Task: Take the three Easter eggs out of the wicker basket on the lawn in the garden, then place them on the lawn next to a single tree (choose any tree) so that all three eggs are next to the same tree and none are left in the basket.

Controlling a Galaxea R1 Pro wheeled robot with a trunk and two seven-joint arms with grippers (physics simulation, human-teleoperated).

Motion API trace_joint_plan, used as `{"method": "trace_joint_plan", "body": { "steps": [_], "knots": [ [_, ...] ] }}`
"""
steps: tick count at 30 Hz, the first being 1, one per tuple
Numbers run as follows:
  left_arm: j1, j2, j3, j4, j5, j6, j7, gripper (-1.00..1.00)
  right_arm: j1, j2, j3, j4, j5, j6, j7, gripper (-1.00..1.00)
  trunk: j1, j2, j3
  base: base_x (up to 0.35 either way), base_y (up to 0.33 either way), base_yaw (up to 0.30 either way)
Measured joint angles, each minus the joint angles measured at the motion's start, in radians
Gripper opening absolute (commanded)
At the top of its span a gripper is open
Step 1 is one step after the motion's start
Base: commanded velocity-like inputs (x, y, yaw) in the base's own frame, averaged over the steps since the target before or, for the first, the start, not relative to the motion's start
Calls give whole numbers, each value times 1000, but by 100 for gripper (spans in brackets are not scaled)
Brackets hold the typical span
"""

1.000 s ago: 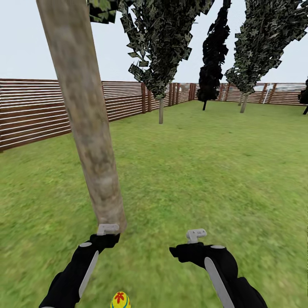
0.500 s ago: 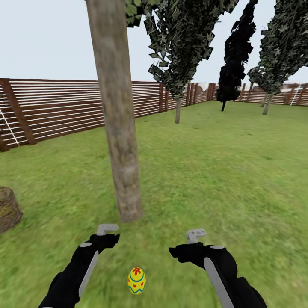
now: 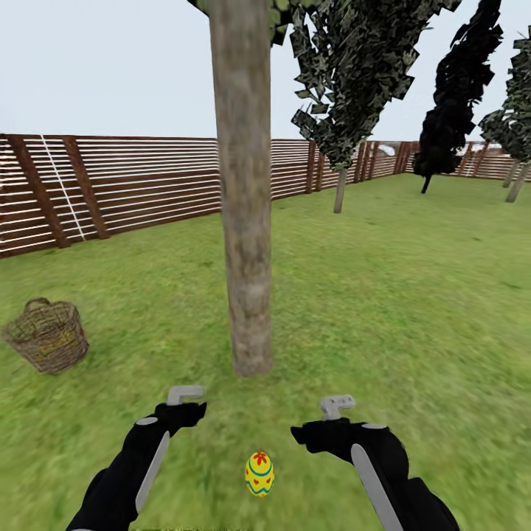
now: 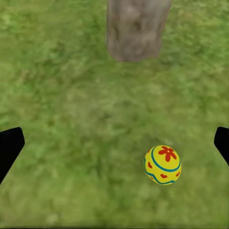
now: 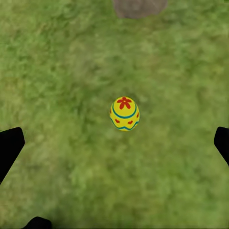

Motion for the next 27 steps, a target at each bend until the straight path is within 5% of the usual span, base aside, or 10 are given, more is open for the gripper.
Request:
{"method": "trace_joint_plan", "body": {
  "steps": [9, 17, 27],
  "knots": [
    [-1, 2, 4, 0, 17, 10, -3, 100, 0, 0, 1, 0, 2, 0, 0, 100, -35, 63, 24, -1, 0, 275],
    [-1, 7, 2, 4, 116, 33, -6, 100, 0, 0, 2, 4, 4, 0, 0, 100, -65, 119, 45, 0, 0, 275],
    [-3, 7, 3, 14, 132, 36, -4, 100, 0, 0, 27, 20, 7, 0, -1, 100, -104, 189, 71, 0, 0, 275]
  ]
}}
